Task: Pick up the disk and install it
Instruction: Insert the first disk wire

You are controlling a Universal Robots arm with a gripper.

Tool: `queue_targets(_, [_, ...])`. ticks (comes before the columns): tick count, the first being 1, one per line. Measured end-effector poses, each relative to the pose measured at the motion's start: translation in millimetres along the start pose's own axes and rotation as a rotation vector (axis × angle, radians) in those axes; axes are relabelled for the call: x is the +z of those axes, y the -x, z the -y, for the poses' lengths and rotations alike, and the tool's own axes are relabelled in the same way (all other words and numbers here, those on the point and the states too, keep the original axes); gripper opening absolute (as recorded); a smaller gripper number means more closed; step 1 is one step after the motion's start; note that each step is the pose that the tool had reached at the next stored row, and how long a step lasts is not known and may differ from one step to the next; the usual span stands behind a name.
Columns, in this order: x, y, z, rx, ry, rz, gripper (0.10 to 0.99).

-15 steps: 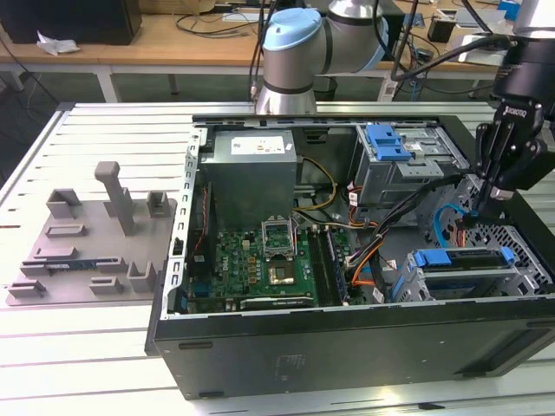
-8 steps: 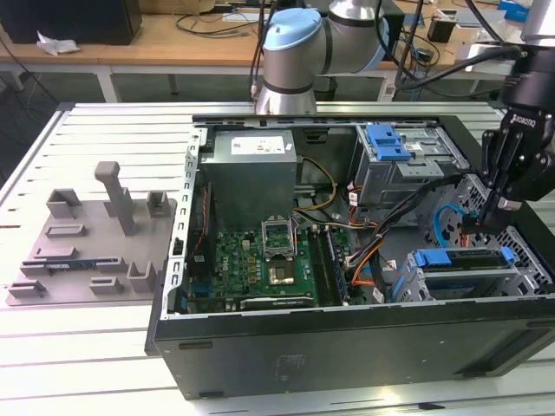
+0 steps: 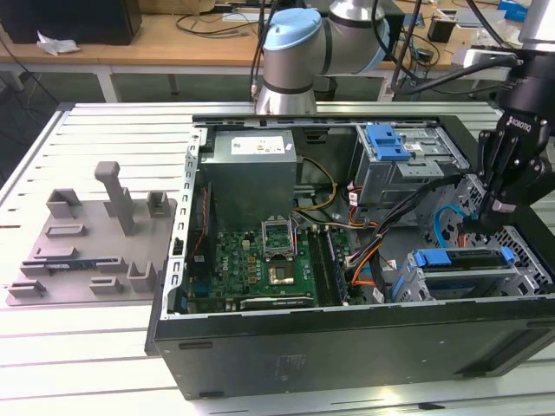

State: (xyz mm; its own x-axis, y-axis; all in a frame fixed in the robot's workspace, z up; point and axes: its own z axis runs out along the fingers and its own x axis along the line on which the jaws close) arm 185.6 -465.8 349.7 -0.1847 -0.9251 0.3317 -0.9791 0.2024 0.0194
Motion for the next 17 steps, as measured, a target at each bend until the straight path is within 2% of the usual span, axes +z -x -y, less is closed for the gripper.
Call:
queue_targets(4, [1.4, -4.0, -1.1, -0.005, -0.006, 0.0186, 0.169])
queue_targets(5, [4.1, -11.4, -2.0, -0.014, -0.013, 0.0443, 0.169])
queue_targets(6, [6.6, -18.2, -2.9, -0.026, -0.016, 0.0653, 0.169])
queue_targets(7, [8.3, -22.3, -3.1, -0.045, -0.021, 0.0808, 0.169])
queue_targets(14, [10.2, -25.7, -3.9, -0.121, -0.038, 0.1142, 0.169])
queue_targets(17, [10.9, -27.4, -4.5, -0.144, -0.044, 0.1213, 0.169])
